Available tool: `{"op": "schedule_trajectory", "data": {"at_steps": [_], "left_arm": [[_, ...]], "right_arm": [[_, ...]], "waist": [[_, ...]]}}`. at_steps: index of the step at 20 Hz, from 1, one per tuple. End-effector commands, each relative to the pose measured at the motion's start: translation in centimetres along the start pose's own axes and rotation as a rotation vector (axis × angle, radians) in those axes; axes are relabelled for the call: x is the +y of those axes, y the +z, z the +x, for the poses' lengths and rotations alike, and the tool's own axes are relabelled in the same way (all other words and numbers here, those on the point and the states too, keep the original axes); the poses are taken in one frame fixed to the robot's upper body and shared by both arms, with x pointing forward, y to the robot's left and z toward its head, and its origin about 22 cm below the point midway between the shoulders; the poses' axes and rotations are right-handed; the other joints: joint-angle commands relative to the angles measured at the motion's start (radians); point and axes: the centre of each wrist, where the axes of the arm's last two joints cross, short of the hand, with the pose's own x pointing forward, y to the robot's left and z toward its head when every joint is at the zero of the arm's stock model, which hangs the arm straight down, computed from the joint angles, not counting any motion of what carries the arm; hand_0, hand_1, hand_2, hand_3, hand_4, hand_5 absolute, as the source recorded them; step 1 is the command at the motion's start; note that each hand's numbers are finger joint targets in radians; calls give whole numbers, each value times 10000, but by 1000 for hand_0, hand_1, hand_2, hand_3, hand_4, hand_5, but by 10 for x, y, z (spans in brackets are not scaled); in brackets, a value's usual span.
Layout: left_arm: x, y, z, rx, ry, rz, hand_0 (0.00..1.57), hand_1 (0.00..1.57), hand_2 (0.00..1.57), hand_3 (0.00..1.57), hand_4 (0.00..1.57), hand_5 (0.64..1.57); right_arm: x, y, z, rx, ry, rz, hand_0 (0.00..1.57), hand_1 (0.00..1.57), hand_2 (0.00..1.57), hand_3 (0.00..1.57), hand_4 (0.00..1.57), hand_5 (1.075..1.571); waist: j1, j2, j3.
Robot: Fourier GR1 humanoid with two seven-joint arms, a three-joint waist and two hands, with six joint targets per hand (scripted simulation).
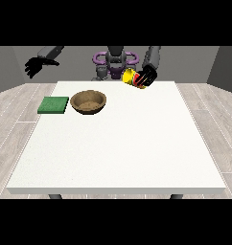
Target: Pick the cup and pour the ball into the bowl, then pick the bowl and place it on the pad
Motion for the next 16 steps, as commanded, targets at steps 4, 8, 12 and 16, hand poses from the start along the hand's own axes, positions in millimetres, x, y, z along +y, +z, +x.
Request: {"op": "schedule_trajectory", "data": {"at_steps": [4, 8, 12, 16], "left_arm": [[-30, 4, 46, -405, -1567, -1061, 1364, 1364, 1571, 1571, 1068, 1568], [-39, 4, 68, -588, -2045, -1221, 1346, 1346, 1571, 1571, 1048, 1569], [-47, -1, 93, -1016, -2875, -1396, 1080, 1080, 1571, 1571, 965, 1570], [-53, 2, 123, -1715, -3855, -1354, 682, 682, 1571, 1534, 891, 1571]], "right_arm": [[-4, 31, -35, 854, 29, -599, 0, 0, 39, 0, 0, 1558], [-1, 27, -38, 703, -141, -908, 0, 0, 0, 0, 0, 1554], [-13, 19, -25, 621, -13, -554, 0, 0, 58, 0, 0, 1551], [-28, 10, -12, 584, 40, -471, 0, 0, 0, 0, 0, 1551]], "waist": [[670, -707, -19], [683, -843, -22], [456, -650, -23], [388, -499, -19]]}}
